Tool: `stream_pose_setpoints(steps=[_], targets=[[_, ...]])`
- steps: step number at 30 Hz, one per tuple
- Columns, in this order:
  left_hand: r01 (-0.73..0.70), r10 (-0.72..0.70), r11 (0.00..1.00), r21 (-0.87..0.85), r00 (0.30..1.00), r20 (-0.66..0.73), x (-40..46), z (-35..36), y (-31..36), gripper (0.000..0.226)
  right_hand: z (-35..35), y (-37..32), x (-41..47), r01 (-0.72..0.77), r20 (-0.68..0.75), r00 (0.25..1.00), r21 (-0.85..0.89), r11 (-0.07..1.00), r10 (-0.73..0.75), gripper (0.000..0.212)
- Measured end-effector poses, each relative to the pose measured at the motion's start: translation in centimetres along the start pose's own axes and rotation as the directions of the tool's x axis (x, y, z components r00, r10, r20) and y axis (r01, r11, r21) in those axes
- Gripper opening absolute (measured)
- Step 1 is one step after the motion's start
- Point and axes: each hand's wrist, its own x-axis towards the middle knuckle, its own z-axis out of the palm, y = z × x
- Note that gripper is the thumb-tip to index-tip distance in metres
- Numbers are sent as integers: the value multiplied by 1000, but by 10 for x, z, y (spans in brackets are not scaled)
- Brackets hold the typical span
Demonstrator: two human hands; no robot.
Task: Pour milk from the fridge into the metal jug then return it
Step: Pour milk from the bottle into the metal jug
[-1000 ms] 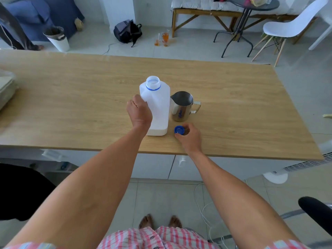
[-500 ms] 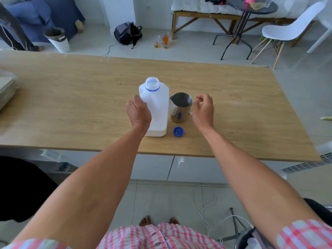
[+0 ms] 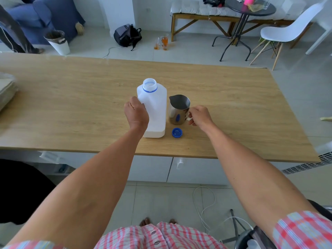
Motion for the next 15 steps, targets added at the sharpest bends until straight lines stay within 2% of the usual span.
stream_pose_setpoints(steps=[5, 8, 15], targets=[[-22, 22, 1000, 5, 1000, 19, -2, 0, 1, 22, 9, 2, -13, -38, 72, 997, 161, 986, 27, 22], [-19, 19, 1000, 21, 1000, 20, -3, -1, 2, 22, 15, -1, -19, -60, 44, 998, 166, 984, 54, 28], [23, -23, 999, 27, 999, 31, -5, -3, 7, 25, 21, -3, -24, -91, -11, 995, 208, 974, 96, 26]])
